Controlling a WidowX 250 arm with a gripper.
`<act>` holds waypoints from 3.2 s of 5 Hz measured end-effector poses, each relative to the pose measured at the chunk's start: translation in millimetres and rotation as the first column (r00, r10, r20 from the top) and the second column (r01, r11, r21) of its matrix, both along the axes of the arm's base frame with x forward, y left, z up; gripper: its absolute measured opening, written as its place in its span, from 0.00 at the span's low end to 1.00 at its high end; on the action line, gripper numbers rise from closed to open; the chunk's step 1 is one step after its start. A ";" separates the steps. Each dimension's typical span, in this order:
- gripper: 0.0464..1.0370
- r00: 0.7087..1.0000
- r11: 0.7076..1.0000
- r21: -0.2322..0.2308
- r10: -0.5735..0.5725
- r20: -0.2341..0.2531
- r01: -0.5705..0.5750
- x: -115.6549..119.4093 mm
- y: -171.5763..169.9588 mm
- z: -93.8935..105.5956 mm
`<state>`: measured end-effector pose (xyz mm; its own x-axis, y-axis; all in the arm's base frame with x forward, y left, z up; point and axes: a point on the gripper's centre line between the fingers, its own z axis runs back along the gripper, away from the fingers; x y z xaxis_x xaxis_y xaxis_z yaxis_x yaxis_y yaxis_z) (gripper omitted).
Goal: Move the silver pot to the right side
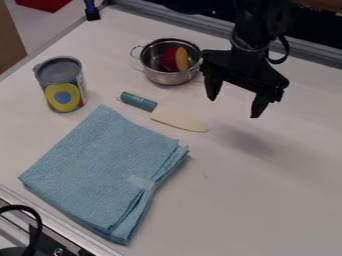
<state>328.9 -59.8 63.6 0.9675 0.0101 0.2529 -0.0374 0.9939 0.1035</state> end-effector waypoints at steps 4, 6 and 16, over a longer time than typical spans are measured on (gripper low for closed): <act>0.96 0.979 0.948 0.252 -0.173 -0.111 0.196 6.5 76.8 -15.2; 0.96 0.885 0.886 0.124 -0.419 -0.202 0.447 29.8 108.6 -12.6; 0.64 0.837 0.853 -0.022 -0.515 -0.186 0.521 54.2 112.6 -52.4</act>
